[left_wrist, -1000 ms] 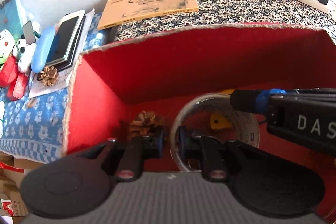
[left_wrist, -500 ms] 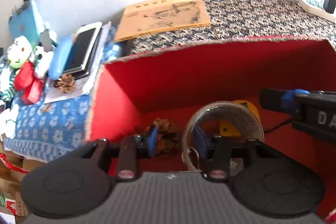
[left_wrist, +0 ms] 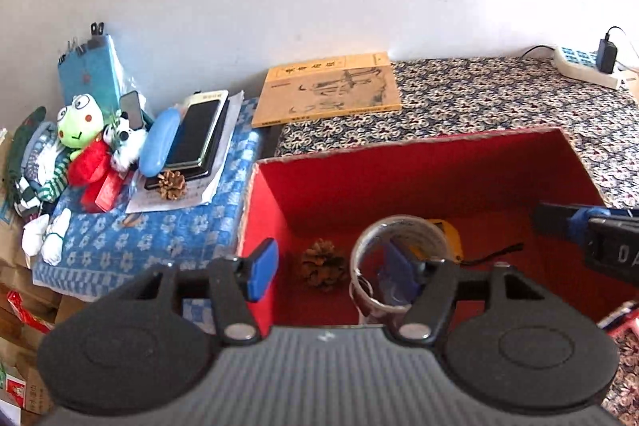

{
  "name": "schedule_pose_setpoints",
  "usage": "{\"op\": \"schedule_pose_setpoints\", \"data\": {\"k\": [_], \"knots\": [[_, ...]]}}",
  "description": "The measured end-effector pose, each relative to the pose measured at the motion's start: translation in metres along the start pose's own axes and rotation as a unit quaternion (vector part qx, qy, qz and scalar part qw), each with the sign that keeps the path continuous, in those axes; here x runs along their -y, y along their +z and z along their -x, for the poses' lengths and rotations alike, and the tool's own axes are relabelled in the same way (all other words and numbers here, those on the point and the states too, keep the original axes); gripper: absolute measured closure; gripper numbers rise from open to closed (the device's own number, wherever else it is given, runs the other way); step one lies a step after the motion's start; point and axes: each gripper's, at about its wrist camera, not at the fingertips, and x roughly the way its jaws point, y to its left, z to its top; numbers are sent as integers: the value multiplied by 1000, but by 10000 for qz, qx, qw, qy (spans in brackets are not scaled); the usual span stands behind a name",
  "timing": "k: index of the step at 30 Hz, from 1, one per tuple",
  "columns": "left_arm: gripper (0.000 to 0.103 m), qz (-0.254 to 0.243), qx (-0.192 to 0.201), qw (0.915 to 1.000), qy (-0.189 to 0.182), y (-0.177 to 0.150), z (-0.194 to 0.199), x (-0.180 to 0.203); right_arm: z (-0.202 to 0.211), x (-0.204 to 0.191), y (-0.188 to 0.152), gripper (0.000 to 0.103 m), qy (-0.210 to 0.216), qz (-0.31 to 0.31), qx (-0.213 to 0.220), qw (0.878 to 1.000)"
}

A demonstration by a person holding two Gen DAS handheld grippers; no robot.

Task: Organize rigid objects
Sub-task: 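Lower the tape roll into the red box and open the left tool, then move the right tool out of the box toward the orange gourd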

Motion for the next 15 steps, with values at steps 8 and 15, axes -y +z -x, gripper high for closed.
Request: {"op": "schedule_pose_setpoints", "data": {"k": [8, 15], "knots": [[33, -94, -56, 9999, -58, -15, 28, 20, 30, 14, -14, 95, 51, 48, 48, 10000], [31, -139, -64, 9999, 65, -29, 53, 48, 52, 37, -25, 95, 140, 206, -48, 9997]]}}
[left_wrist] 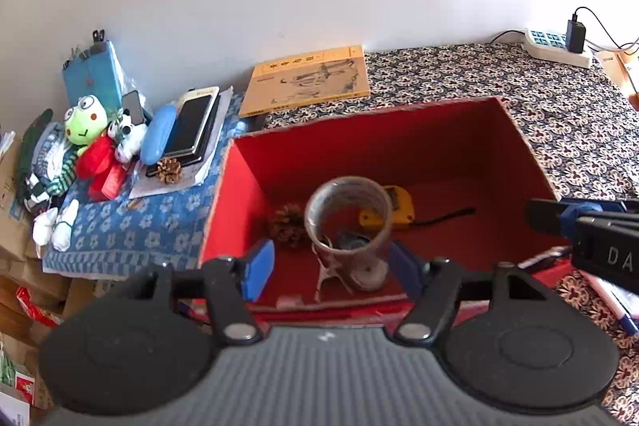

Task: Organize rigid objects
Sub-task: 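Move the right tool out of the box toward the orange gourd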

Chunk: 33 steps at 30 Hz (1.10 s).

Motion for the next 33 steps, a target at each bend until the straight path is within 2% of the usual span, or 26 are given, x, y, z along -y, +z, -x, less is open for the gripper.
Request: {"op": "schedule_pose_setpoints", "data": {"k": [11, 17, 33], "knots": [[28, -82, -33, 9999, 119, -12, 26, 58, 28, 54, -18, 94, -135, 65, -129, 9998], [22, -172, -62, 9997, 163, -17, 36, 90, 39, 81, -27, 93, -113, 7, -244, 9996], [22, -573, -350, 9977, -10, -31, 38, 175, 60, 151, -49, 93, -220, -370, -430, 9981]]}}
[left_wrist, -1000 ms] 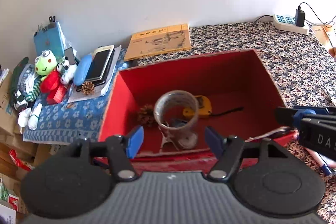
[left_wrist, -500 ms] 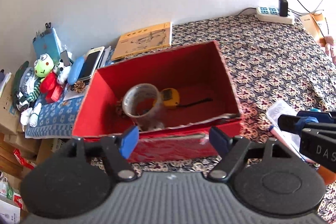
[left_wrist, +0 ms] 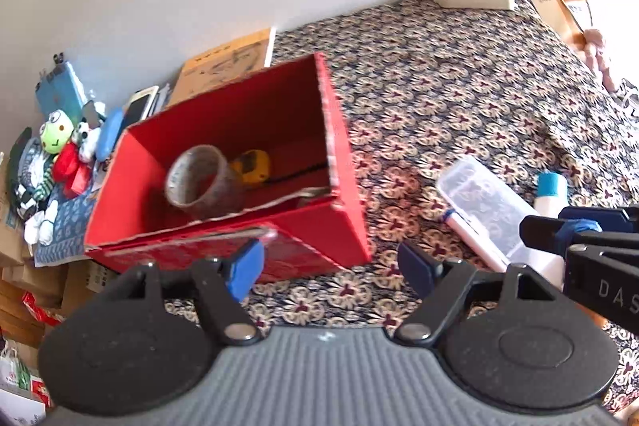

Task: Organize rigid objects
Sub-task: 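Move the right tool out of the box toward the orange gourd, then close the right tool around the neck of the orange gourd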

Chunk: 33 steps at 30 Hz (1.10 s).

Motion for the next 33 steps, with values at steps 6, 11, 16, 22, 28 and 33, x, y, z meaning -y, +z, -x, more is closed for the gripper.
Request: {"op": "schedule_pose_setpoints", "data": {"k": [6, 11, 16, 22, 28, 33], "knots": [[22, -252, -126, 9995, -113, 0, -3, 32, 5, 27, -8, 92, -92, -233, -42, 9997], [22, -460, -242, 9984, -212, -1, -6, 57, 9, 47, -15, 92, -157, -405, -77, 9990], [21, -653, -326, 9969, -307, -3, -8, 76, 12, 63, -21, 92, -221, -561, -98, 9981], [21, -787, -519, 9946, -444, -6, -17, 92, 12, 86, -29, 92, -286, -793, -160, 9963], [21, -802, -725, 9897, -940, -15, -27, 104, 6, 109, -41, 92, -171, -1204, -356, 9919], [21, -801, -911, 9812, -1502, -26, -37, 112, -4, 119, -49, 92, 165, -1575, -528, 9860]]}}
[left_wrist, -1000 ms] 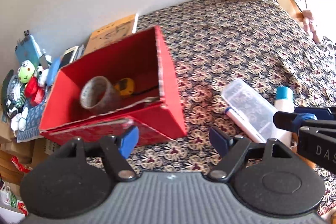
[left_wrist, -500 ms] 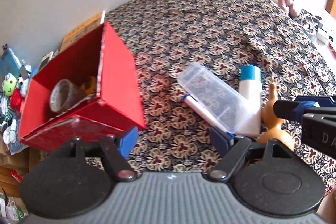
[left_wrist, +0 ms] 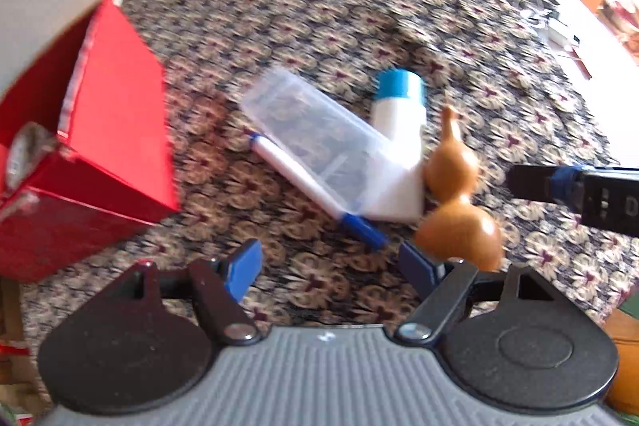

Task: Organize rigid objects
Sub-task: 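Close the right tool around the neck of the orange gourd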

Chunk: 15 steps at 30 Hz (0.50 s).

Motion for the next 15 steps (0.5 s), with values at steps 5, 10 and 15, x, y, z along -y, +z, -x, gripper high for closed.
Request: {"op": "schedule_pose_setpoints", "data": {"k": [5, 10, 15], "knots": [[21, -123, 31, 9986, -518, -4, -2, 8, -10, 8, 1, 88, 192, -303, -74, 9993], [20, -273, 101, 9969, -737, -5, -5, 15, -25, 20, 5, 87, 253, -505, -174, 9983], [21, -286, 157, 9953, -916, -4, -10, 14, -29, 29, 10, 87, 481, -688, -259, 9961]]}}
